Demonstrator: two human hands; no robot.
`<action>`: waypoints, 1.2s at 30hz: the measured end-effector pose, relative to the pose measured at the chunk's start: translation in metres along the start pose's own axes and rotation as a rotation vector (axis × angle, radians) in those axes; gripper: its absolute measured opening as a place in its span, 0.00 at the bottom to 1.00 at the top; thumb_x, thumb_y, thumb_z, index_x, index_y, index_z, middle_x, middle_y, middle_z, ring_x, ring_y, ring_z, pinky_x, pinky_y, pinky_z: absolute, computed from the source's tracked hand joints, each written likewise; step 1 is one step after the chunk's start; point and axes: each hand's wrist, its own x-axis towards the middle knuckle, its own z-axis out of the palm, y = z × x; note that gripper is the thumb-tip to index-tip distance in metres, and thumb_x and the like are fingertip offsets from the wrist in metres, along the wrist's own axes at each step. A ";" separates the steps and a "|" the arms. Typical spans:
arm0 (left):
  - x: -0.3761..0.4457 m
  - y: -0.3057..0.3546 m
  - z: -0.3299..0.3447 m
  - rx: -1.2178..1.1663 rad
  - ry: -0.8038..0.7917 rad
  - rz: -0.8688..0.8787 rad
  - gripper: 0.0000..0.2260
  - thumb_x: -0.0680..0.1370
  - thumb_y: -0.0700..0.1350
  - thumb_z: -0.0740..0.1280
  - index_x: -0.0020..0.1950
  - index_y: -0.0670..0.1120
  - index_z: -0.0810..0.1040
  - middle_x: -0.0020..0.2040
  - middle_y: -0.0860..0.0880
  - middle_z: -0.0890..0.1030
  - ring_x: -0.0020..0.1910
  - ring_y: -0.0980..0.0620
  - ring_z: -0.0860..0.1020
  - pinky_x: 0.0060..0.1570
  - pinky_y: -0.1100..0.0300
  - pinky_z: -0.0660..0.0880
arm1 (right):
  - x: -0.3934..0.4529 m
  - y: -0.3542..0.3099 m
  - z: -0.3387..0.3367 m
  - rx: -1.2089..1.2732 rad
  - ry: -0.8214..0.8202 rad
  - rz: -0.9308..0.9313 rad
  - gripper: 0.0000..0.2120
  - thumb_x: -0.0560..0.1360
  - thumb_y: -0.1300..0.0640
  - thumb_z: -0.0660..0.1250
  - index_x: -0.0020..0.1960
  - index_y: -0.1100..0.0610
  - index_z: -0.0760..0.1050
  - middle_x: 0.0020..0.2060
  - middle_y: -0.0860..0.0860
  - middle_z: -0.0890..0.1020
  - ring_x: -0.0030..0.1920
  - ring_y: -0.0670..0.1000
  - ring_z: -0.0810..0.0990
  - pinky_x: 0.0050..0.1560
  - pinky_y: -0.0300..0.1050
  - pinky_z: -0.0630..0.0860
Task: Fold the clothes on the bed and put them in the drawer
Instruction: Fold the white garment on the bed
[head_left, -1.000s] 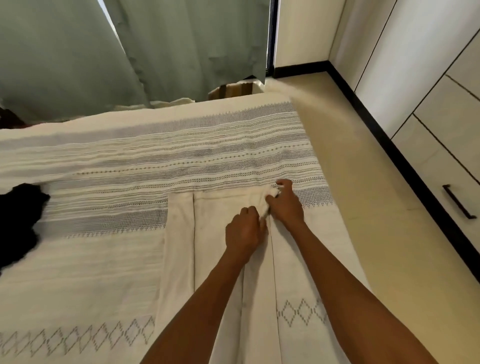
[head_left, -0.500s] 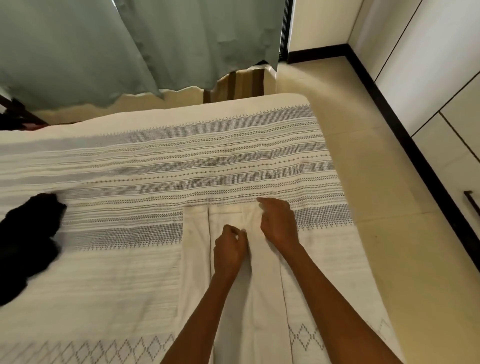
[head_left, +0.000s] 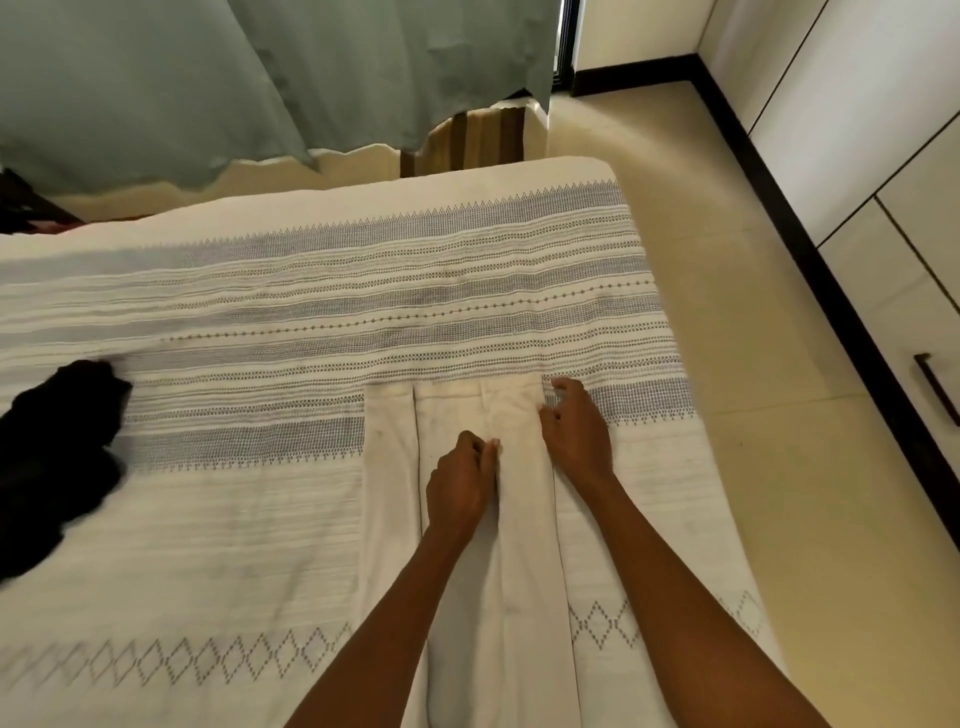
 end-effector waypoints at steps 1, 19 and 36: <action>-0.012 -0.004 0.002 0.000 -0.019 0.001 0.16 0.82 0.60 0.58 0.46 0.49 0.72 0.36 0.54 0.79 0.35 0.52 0.78 0.36 0.53 0.76 | -0.008 0.003 -0.002 0.021 0.009 -0.019 0.18 0.78 0.54 0.67 0.67 0.54 0.71 0.54 0.53 0.81 0.54 0.55 0.80 0.50 0.51 0.78; -0.203 -0.084 0.012 -0.005 -0.086 0.167 0.08 0.82 0.54 0.62 0.49 0.50 0.74 0.43 0.54 0.77 0.42 0.54 0.77 0.43 0.55 0.74 | -0.269 0.082 -0.008 0.052 0.062 -0.383 0.12 0.79 0.48 0.68 0.60 0.52 0.75 0.57 0.45 0.78 0.60 0.46 0.76 0.61 0.45 0.73; -0.359 -0.265 -0.089 0.655 -0.466 0.505 0.36 0.75 0.46 0.63 0.79 0.64 0.50 0.79 0.42 0.35 0.79 0.37 0.48 0.75 0.43 0.57 | -0.474 0.173 -0.044 -0.202 -0.054 -0.648 0.16 0.78 0.56 0.60 0.63 0.52 0.78 0.67 0.56 0.72 0.65 0.57 0.75 0.59 0.55 0.78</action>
